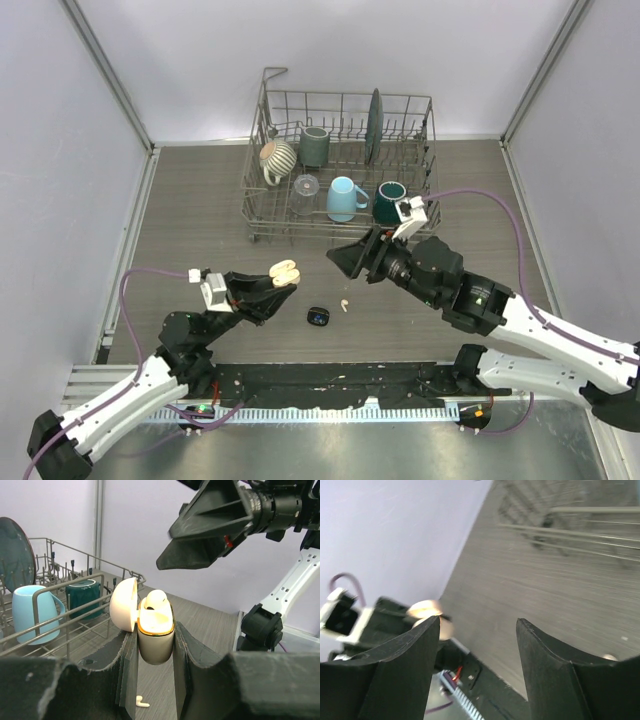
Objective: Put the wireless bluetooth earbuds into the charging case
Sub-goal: Pick up the earbud from the center of the board.
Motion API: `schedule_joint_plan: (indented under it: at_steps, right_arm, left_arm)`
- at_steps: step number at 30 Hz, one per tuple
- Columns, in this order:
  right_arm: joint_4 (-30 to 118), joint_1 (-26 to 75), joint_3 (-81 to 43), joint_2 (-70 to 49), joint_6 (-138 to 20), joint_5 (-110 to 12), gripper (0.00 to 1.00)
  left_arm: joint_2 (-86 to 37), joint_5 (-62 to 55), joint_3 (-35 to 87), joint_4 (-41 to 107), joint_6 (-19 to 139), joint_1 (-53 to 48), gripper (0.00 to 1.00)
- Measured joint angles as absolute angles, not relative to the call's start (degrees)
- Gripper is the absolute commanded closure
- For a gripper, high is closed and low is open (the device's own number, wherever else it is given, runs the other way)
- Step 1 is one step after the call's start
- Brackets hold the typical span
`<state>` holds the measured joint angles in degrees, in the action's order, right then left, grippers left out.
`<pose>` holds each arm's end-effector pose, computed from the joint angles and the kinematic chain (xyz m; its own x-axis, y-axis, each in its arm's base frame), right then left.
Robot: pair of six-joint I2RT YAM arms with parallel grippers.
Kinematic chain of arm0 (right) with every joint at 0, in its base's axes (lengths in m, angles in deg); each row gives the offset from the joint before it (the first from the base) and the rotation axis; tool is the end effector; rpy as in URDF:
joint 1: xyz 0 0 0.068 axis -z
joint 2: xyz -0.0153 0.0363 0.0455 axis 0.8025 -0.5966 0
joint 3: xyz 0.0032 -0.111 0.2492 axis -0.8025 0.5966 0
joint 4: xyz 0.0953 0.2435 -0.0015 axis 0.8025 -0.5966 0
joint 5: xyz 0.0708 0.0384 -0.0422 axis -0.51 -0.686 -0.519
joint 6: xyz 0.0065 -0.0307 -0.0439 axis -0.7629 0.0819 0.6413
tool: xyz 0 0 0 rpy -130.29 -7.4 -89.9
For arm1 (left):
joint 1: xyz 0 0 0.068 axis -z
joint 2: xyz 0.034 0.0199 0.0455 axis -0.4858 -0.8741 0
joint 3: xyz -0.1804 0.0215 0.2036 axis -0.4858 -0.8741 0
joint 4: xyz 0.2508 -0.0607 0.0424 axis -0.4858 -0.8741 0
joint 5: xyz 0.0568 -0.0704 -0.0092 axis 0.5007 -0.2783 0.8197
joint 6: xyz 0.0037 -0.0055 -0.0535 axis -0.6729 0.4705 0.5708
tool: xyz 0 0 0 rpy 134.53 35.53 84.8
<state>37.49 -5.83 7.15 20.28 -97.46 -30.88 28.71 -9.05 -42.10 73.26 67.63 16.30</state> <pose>0.1109 0.1735 0.3575 -0.5849 0.3821 -0.7154 -0.4784 0.5498 0.6848 0.0817 -0.0950 0.2407 0.0004 -0.4573 -0.8893 0.8941 0.3985 -0.2044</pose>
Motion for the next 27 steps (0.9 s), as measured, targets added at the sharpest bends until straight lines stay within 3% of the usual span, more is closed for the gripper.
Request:
schedule_joint_plan:
  at_steps: [6,10,17,27]
  right_arm:
    - [27.1,-4.8,7.9,17.9,-100.8,-19.5,0.39]
    - [22.2,-3.7,9.9,9.4,-103.0,-19.6,0.46]
    - [18.4,-3.5,10.1,-5.9,-105.3,-21.7,0.48]
    - [18.4,-3.5,6.6,-16.2,-106.4,-22.9,0.52]
  left_arm:
    - [31.6,-8.6,-42.1,70.9,67.6,16.3,1.0]
    - [32.3,-8.6,-42.1,69.9,67.5,16.3,1.0]
    - [32.5,-8.6,-42.1,69.4,67.5,16.3,1.0]
    - [34.0,-8.6,-42.1,68.8,67.5,16.3,1.0]
